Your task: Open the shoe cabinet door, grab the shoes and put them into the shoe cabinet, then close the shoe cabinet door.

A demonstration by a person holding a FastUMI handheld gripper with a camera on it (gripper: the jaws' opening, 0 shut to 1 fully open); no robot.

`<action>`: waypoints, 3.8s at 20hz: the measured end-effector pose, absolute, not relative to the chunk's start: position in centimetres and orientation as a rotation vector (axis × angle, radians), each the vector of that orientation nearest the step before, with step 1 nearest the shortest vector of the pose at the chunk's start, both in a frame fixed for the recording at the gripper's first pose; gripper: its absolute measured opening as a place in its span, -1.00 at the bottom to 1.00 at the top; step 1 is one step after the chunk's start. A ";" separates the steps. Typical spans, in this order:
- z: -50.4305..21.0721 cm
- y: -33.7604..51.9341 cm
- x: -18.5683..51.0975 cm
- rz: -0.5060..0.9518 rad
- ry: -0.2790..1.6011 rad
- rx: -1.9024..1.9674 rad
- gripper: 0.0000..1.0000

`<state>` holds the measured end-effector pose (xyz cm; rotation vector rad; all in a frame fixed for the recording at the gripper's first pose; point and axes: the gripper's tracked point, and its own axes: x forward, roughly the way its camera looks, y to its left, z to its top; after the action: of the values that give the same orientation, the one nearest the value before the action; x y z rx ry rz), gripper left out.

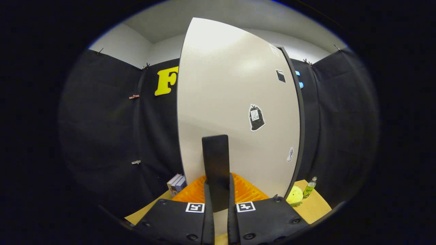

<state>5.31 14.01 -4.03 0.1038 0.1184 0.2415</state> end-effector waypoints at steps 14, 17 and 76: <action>-3.3 2.3 0.2 0.117 0.133 0.096 -0.64; -3.1 -0.6 0.1 0.097 0.133 0.086 -0.66; -44.3 12.5 -3.1 0.152 0.889 0.126 0.98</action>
<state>-3.15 12.55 -44.29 0.1262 0.8891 0.1522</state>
